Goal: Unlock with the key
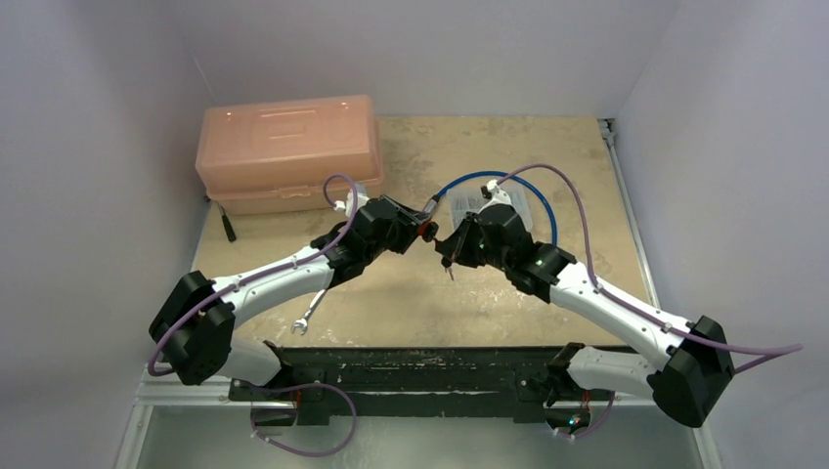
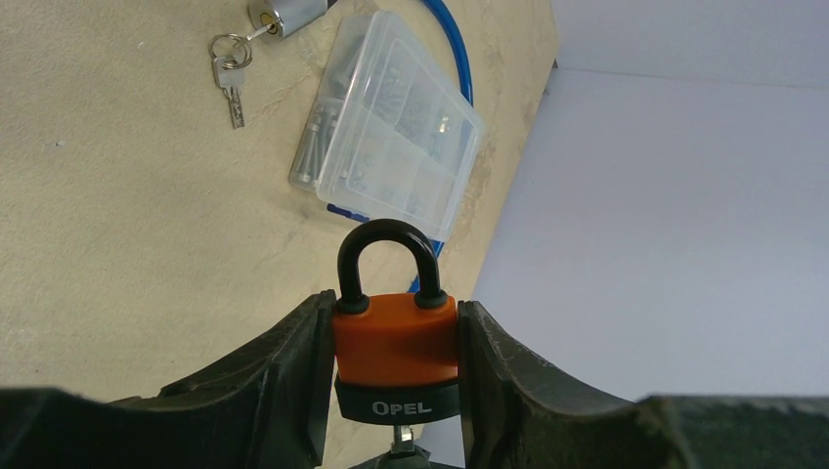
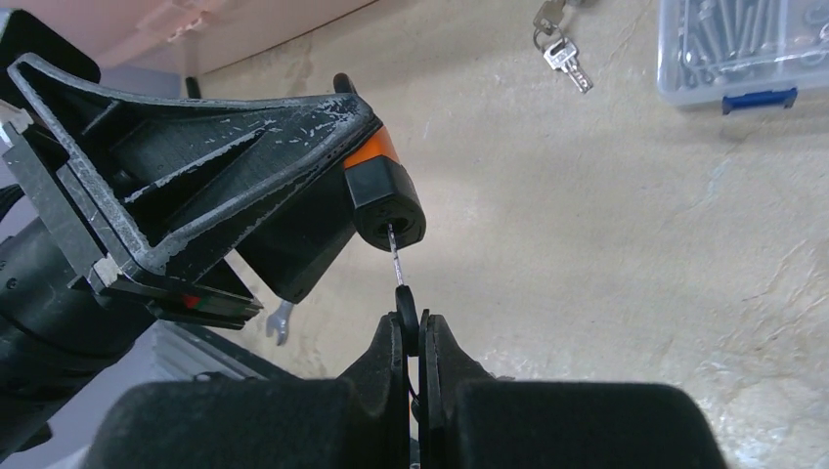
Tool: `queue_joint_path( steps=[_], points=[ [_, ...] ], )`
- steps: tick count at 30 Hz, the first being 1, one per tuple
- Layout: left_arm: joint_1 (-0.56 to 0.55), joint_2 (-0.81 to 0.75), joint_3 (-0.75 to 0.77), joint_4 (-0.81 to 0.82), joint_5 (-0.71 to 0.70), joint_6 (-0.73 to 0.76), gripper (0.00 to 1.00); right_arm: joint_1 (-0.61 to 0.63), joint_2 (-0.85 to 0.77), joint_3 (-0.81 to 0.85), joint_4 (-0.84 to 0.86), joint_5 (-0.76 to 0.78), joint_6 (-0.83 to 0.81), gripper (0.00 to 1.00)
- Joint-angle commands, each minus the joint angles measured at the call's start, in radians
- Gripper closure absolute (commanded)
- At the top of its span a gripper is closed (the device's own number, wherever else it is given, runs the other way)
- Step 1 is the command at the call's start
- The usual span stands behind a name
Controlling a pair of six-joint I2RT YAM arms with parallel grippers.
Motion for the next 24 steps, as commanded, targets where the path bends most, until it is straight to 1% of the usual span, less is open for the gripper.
queue_joint_path(
  steps=[1,3,6,9,12,16,18,21,24],
  points=[
    [-0.046,-0.056,0.015,0.167,0.102,-0.017,1.00,-0.017,-0.018,-0.036,0.181,-0.052,0.136,1.00],
    [-0.045,-0.057,0.017,0.161,0.102,-0.012,1.00,-0.024,-0.014,-0.039,0.197,-0.068,0.128,1.00],
    [-0.049,-0.057,0.027,0.145,0.106,-0.004,1.00,-0.026,0.008,-0.011,0.183,-0.057,0.053,1.00],
    [-0.054,-0.046,0.068,0.068,0.108,0.020,1.00,-0.025,0.039,0.042,0.109,0.053,-0.074,1.00],
    [-0.061,-0.044,0.079,0.050,0.102,0.031,1.00,-0.024,0.091,0.107,0.040,0.091,-0.184,1.00],
    [-0.062,-0.032,0.094,0.019,0.101,0.034,1.00,-0.006,0.140,0.168,-0.027,0.129,-0.264,1.00],
    [-0.064,-0.027,0.092,0.026,0.100,0.033,1.00,0.005,0.150,0.188,-0.051,0.151,-0.258,1.00],
    [-0.068,-0.022,0.086,0.050,0.099,0.026,1.00,-0.002,0.125,0.143,0.005,0.076,-0.163,1.00],
    [-0.070,-0.025,0.086,0.056,0.092,0.025,1.00,-0.005,0.099,0.101,0.054,0.034,-0.066,1.00]
  ],
)
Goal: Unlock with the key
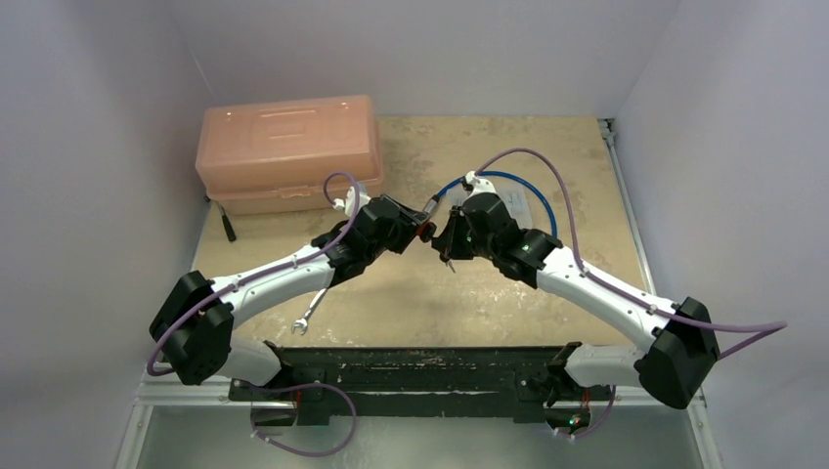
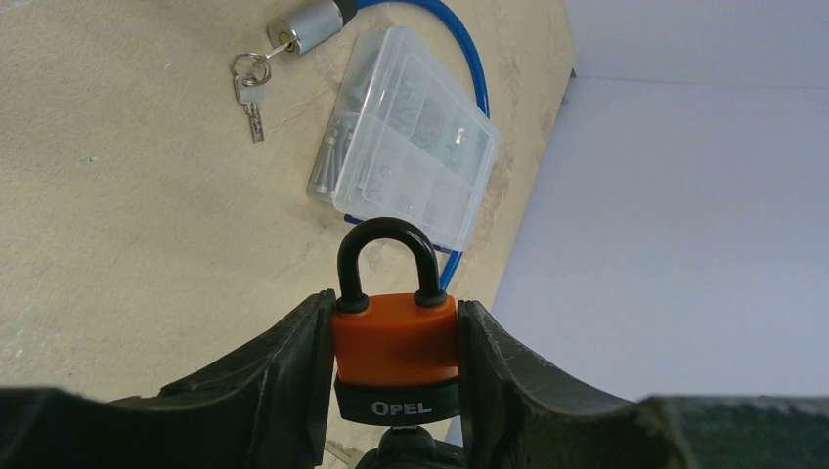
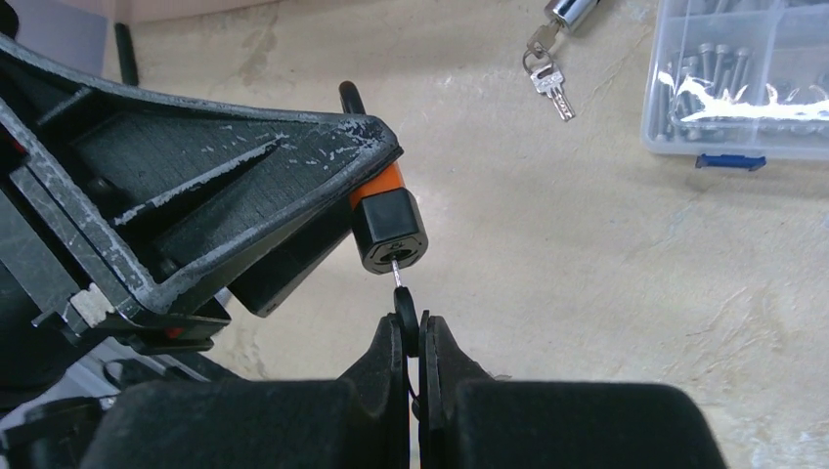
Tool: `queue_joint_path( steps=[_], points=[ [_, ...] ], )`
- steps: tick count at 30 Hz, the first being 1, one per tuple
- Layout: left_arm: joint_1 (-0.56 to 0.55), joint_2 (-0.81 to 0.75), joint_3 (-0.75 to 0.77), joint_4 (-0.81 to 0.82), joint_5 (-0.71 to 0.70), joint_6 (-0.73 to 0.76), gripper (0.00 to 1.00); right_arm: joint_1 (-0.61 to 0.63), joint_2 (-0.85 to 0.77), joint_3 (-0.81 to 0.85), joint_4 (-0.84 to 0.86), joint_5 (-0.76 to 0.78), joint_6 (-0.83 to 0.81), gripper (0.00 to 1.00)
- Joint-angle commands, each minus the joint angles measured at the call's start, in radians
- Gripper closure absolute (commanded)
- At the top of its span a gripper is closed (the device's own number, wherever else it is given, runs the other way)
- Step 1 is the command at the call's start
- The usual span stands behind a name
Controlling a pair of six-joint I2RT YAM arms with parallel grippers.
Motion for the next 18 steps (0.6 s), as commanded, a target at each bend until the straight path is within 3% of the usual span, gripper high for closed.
queue_joint_path(
  steps=[1,18],
  points=[
    [-0.062,-0.028,0.061,0.106,0.131,-0.009,1.00,-0.016,-0.019,-0.032,0.139,0.002,0.128,1.00],
    [-0.081,-0.063,0.032,0.119,0.105,0.001,1.00,-0.074,-0.068,-0.152,0.271,-0.106,0.334,1.00]
  ],
)
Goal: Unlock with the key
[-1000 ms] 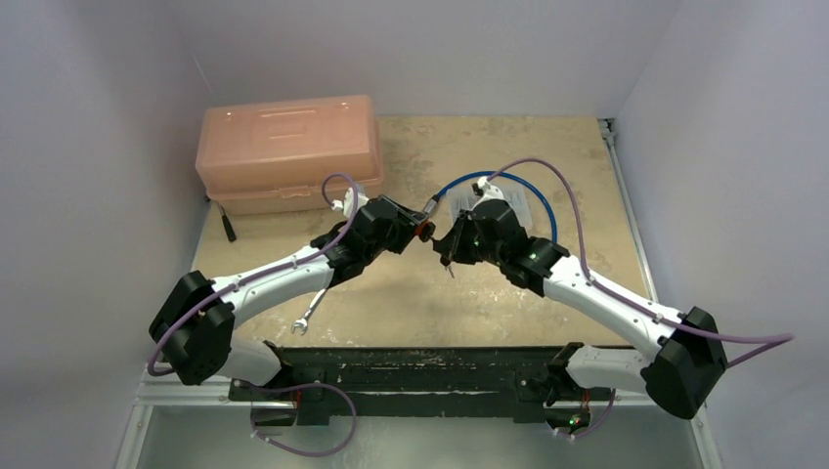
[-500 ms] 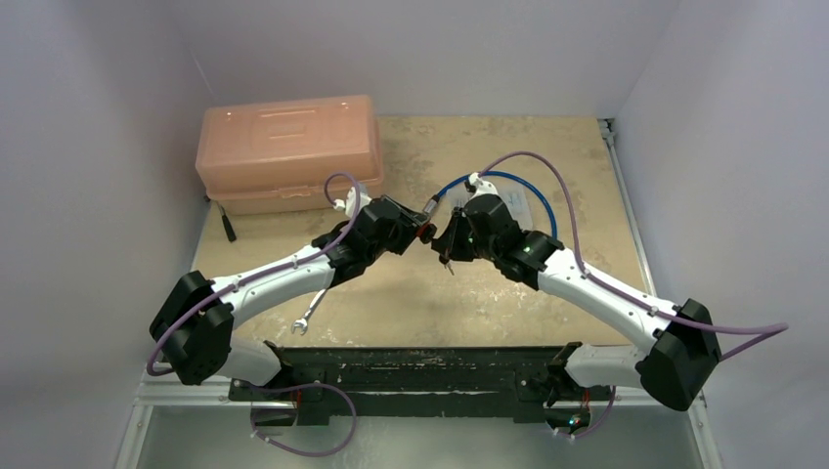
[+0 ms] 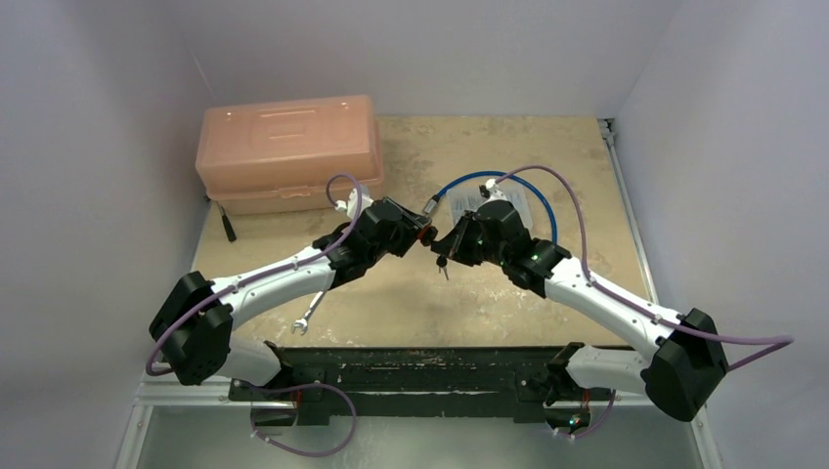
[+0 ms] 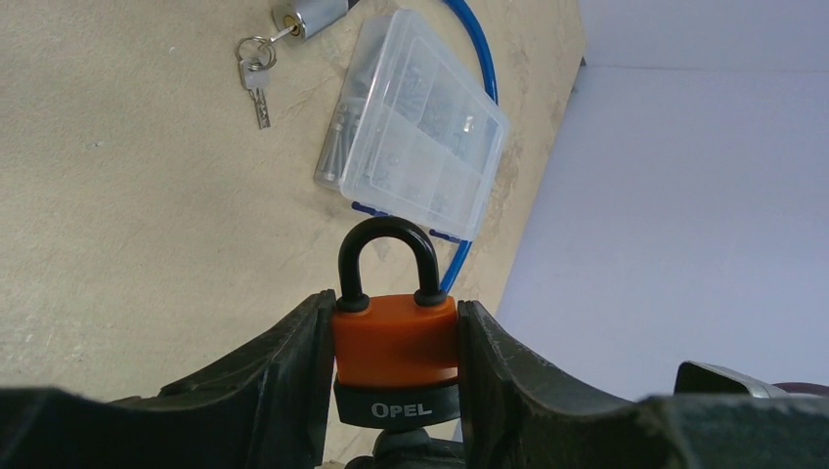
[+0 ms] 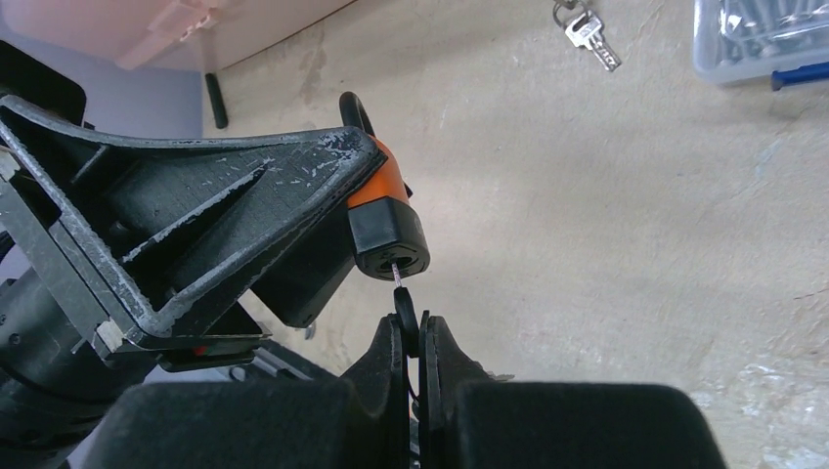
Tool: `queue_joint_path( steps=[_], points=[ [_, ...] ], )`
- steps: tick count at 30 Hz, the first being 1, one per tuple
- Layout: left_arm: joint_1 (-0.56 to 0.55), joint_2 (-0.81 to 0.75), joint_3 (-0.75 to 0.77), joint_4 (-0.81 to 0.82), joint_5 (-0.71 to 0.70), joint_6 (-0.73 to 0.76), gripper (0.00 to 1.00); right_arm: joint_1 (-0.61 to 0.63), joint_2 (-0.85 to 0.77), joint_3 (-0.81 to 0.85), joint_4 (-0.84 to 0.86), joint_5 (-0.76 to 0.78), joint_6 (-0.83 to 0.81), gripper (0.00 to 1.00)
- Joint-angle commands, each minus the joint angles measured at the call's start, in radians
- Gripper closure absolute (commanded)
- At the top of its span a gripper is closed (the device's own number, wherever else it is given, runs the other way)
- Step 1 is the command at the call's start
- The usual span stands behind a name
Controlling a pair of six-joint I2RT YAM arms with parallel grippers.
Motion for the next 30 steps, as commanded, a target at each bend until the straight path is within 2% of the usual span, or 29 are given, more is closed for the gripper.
queue_joint_path(
  steps=[1,7,13,17,21,30],
  points=[
    [-0.064,-0.059,0.032,0.135,0.102,-0.002,1.00,-0.030,0.015,-0.010,0.150,-0.001,0.096,1.00],
    [-0.101,-0.052,0.034,0.142,0.090,-0.003,1.00,-0.041,0.046,0.029,0.149,-0.006,0.052,1.00],
    [-0.120,-0.028,0.058,0.123,0.104,-0.005,1.00,-0.041,0.091,0.103,0.101,0.104,-0.130,1.00],
    [-0.132,-0.022,0.068,0.131,0.093,0.009,1.00,-0.043,0.073,0.116,0.106,0.122,-0.133,1.00],
    [-0.135,-0.002,0.085,0.106,0.106,0.014,1.00,-0.039,0.086,0.202,0.006,0.209,-0.206,1.00],
    [-0.139,-0.005,0.072,0.154,0.106,0.023,1.00,-0.056,0.083,0.178,0.055,0.130,-0.164,1.00]
  ],
)
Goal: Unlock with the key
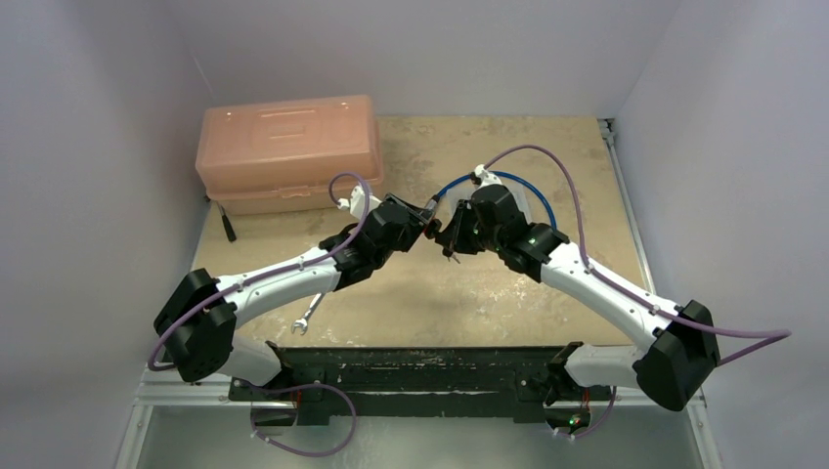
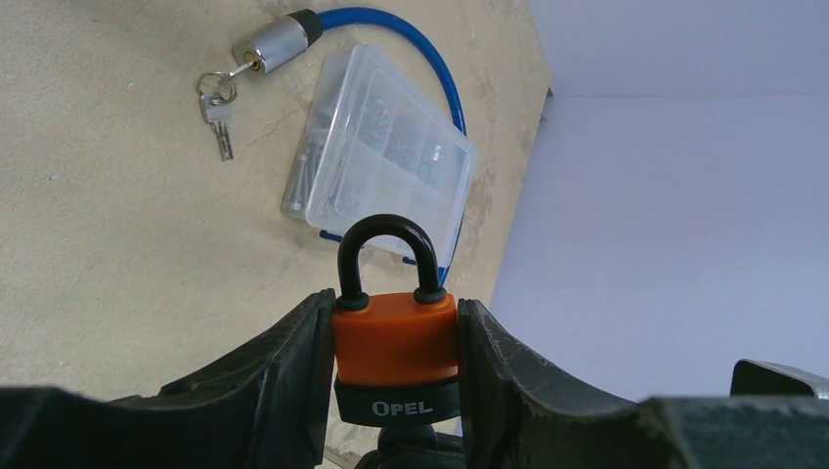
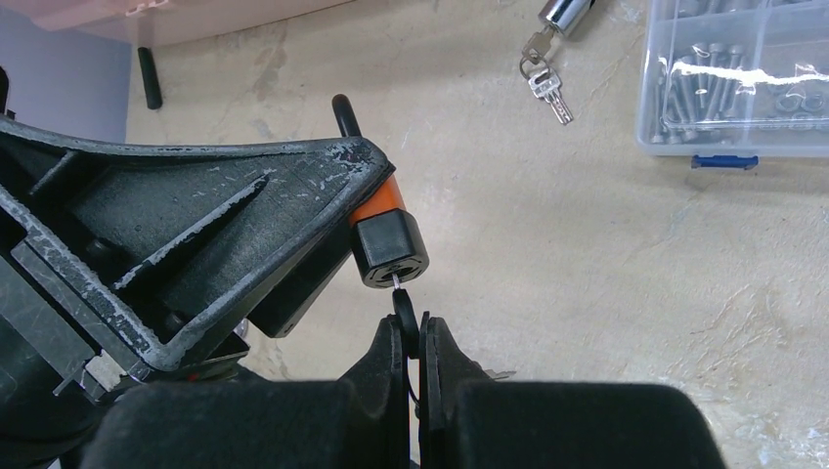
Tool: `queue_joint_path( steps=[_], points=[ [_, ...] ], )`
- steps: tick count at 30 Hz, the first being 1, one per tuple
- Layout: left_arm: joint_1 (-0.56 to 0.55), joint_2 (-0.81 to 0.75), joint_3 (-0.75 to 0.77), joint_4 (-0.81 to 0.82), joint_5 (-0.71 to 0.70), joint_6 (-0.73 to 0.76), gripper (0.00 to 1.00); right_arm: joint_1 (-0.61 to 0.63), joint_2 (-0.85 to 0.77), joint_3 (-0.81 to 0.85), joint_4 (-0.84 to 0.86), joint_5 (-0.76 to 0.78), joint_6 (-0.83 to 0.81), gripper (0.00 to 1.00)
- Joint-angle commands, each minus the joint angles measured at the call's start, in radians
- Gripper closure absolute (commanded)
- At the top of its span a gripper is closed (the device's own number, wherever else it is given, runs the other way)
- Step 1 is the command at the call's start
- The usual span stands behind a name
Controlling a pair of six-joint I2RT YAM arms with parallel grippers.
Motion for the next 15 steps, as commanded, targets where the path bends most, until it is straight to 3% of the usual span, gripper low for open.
queue_joint_path(
  steps=[1,15],
  points=[
    [-0.093,-0.029,0.049,0.106,0.216,0.017,1.00,-0.038,0.018,0.022,0.202,0.084,0.035,1.00],
    [-0.102,-0.079,0.011,0.118,0.207,0.036,1.00,-0.063,0.005,-0.049,0.321,-0.032,0.112,1.00]
  ],
)
